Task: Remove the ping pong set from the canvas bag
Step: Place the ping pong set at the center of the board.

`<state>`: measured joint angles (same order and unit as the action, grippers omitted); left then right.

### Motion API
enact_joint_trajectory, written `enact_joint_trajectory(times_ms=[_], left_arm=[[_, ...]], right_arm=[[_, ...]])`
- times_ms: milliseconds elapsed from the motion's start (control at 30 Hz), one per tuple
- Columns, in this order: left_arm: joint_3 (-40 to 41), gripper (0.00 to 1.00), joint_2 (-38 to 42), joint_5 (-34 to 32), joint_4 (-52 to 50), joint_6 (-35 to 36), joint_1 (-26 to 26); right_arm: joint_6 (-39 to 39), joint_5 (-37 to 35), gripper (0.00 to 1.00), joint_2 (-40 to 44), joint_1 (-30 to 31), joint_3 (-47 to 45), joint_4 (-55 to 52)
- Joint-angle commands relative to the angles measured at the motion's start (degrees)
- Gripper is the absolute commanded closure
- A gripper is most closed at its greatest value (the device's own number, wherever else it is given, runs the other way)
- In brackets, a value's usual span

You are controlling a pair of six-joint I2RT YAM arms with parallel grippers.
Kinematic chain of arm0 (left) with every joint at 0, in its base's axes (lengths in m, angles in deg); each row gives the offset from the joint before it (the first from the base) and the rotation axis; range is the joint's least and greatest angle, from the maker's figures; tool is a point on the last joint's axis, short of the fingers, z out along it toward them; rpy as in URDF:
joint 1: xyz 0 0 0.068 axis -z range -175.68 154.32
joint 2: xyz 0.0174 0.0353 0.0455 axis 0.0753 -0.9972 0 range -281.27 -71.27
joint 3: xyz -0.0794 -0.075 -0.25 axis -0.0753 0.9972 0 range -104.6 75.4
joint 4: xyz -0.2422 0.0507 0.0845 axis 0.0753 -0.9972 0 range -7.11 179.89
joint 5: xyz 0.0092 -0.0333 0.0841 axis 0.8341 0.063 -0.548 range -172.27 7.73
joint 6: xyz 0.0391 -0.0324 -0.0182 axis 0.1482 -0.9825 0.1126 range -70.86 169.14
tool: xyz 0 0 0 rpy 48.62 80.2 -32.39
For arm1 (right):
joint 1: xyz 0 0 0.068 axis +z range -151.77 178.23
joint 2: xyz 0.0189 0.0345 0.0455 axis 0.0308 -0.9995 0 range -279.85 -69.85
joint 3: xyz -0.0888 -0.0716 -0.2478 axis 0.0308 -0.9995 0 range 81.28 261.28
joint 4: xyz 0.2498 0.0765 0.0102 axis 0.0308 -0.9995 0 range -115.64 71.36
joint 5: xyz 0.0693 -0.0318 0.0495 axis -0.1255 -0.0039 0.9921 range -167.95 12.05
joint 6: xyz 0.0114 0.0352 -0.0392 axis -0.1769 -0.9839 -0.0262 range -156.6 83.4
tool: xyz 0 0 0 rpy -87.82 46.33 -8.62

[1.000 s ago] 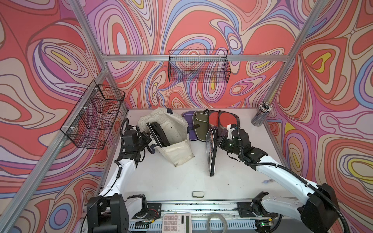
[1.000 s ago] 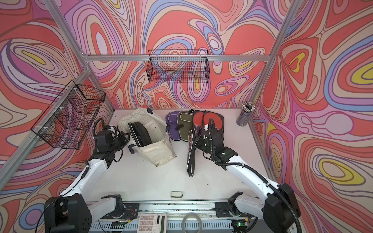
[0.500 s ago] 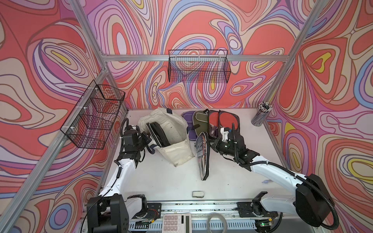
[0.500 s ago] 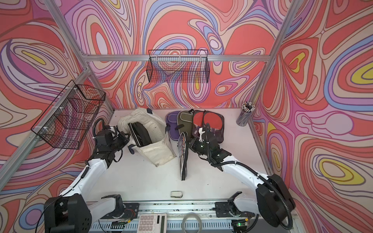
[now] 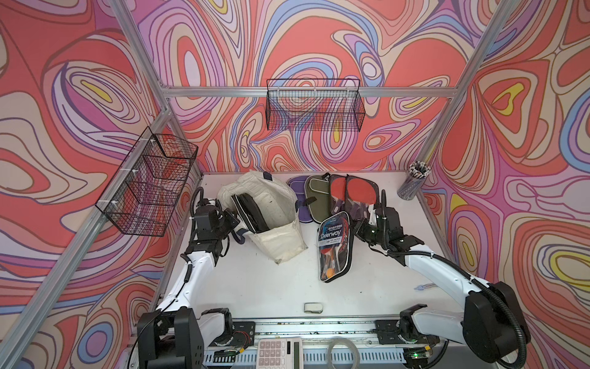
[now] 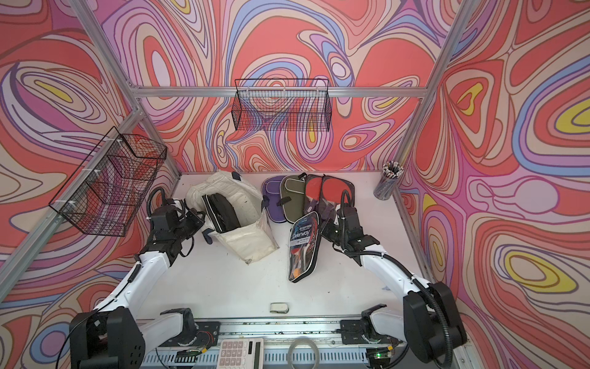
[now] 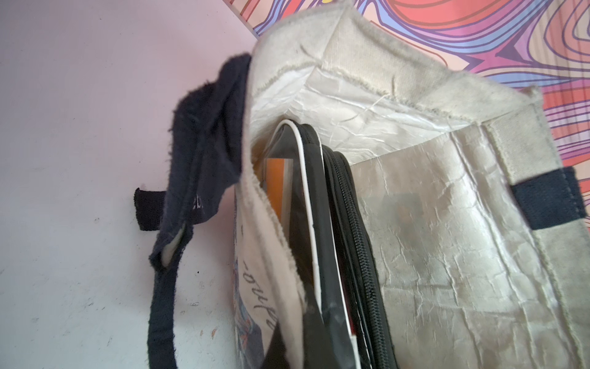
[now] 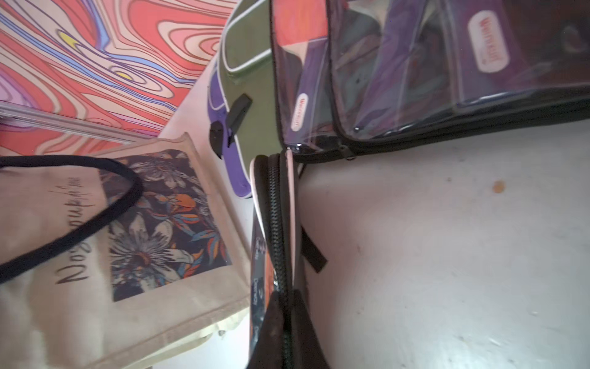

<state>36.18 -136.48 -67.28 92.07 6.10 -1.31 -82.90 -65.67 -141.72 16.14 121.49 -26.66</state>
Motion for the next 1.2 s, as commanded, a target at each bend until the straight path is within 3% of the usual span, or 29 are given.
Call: enact_joint_trajectory(times_ms=[0,333,867,1167], left_arm=[[0.02,1.0,1.01,-0.89,-0.09,0.51,-0.25],[0.23,1.0,0.78,-0.57,0.41,0.07,-0.26],[-3.99,1.0,1.25,-2.04,-5.48,0.31,-0.35],[-5.69,1.0,1.57,-2.48,-8.12,0.6,-1.27]], right_arm=[[5.7,-4.59,1.0,-1.85,0.01,0.59,-8.15],[9.38,-7.43,1.0,-6.22,0.05,0.32,-7.83],[7.23,-8.61,1.0,-14.71,6.14,1.81,-1.61],[6.79,-9.18,1.0,-17.12,6.16,1.37,1.18]])
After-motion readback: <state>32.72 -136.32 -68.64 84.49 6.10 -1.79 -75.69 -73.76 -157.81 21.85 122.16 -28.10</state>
